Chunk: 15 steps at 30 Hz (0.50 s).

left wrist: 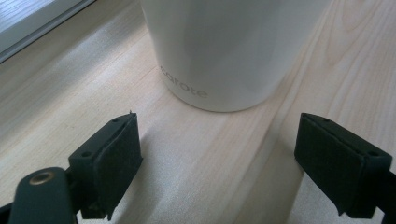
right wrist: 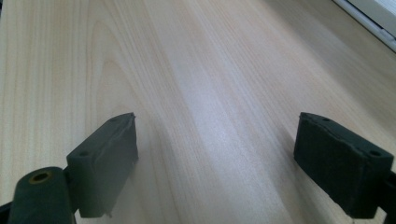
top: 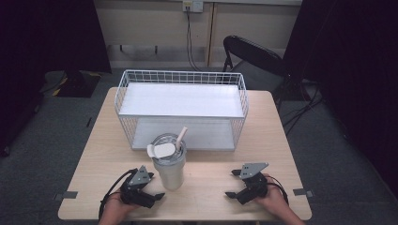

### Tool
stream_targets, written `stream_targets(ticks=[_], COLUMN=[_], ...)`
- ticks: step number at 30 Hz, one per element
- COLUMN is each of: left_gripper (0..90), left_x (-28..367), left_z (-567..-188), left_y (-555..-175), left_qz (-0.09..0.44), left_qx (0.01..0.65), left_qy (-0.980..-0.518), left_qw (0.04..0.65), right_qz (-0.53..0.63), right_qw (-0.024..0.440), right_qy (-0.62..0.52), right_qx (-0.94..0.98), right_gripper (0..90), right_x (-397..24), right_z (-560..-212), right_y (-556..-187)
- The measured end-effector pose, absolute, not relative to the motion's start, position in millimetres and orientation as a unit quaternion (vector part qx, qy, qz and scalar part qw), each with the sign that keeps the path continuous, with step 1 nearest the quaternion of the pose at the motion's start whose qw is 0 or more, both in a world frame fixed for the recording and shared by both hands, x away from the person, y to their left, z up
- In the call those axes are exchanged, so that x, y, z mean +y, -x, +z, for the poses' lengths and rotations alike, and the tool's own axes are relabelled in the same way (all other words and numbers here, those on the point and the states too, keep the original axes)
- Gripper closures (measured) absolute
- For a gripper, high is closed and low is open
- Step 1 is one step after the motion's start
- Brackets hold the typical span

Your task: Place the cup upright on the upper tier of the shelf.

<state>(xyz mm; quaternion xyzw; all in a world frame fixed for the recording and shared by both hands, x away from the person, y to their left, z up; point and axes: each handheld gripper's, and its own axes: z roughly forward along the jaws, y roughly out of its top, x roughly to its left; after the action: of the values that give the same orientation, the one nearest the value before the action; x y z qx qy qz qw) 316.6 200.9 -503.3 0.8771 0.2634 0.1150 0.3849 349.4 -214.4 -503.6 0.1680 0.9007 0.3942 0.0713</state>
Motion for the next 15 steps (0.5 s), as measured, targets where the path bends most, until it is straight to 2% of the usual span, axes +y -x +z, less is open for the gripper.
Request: stream_targets(ticks=[10,15], left_gripper=[16.3,16.2], left_x=[198.5,199.9], left_z=[-499.8,-497.0], left_y=[-317.1,-319.1], left_qz=[0.111,0.092], left_qx=[0.273,0.286], left_qy=[-0.879,-0.865], left_qw=[0.374,0.402], right_qz=[0.394,0.394], right_qw=[0.07,0.07], right_qy=[-0.164,-0.164], right_qx=[0.901,0.901], right_gripper=[13.2,13.2], right_x=[-214.8,-214.8], right_z=[-503.6,-503.6], right_y=[-349.9,-349.9])
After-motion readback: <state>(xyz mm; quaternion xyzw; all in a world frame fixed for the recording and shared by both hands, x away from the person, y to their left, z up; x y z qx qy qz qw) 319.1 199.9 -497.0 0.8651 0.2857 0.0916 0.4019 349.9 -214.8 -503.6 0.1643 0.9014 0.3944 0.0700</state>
